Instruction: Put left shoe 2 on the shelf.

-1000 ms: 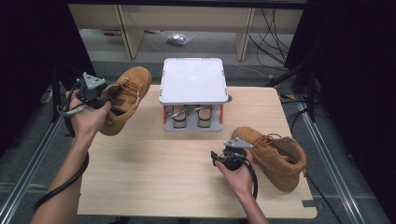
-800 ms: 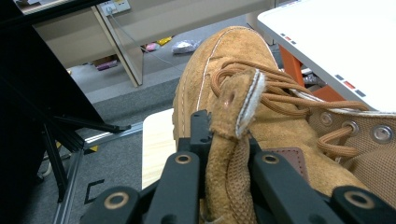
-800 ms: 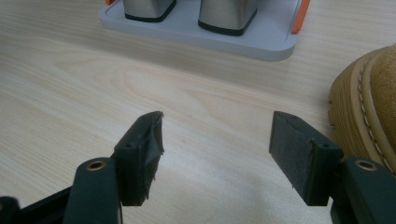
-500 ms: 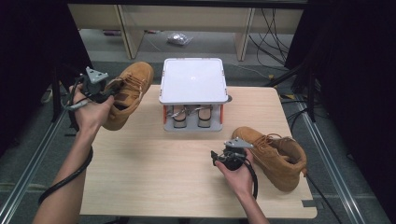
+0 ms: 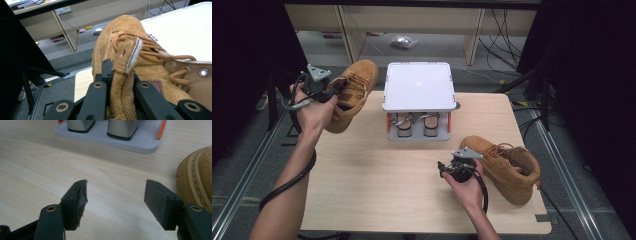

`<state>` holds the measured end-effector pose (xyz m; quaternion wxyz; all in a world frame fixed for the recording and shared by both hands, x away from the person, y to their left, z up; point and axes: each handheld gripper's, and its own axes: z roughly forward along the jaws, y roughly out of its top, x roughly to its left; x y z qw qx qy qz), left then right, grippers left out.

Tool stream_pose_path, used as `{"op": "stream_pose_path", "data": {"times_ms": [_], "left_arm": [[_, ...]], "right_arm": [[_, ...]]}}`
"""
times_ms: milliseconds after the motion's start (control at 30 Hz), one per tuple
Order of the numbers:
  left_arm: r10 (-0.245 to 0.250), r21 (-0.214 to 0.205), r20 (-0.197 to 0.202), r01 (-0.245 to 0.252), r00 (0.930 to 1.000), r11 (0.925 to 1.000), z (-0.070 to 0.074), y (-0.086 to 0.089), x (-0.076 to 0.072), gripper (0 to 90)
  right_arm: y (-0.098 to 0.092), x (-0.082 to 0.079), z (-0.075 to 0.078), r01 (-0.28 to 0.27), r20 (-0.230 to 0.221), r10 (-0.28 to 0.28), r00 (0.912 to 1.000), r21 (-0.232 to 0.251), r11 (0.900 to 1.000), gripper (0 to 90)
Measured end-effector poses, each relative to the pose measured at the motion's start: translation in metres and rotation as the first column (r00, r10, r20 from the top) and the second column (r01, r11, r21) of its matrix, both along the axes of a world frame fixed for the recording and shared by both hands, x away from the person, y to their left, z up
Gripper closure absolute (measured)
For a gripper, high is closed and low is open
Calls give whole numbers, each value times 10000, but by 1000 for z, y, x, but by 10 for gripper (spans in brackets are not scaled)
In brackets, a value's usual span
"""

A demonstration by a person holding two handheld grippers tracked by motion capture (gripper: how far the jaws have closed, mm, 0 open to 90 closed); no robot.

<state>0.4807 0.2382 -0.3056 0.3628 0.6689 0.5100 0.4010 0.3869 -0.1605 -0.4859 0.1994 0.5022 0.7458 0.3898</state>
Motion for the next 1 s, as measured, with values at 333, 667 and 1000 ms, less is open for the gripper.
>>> {"op": "stream_pose_path", "data": {"times_ms": [333, 667, 1000], "left_arm": [[-98, -125, -34, 98, 9999, 9999, 2, -5, 8, 837], [-115, -130, 69, 116, 9999, 9998, 10, -10, 11, 836], [-248, -248, 223, 254, 9994, 9994, 19, -18, 14, 836]], "right_arm": [[1, 0, -2, -202, 14, 202, 9998, 139, 9997, 356], [2, -1, -3, -100, -95, 100, 9999, -5, 10000, 354], [2, -1, -3, -110, -128, 110, 9999, -47, 9999, 352]]}}
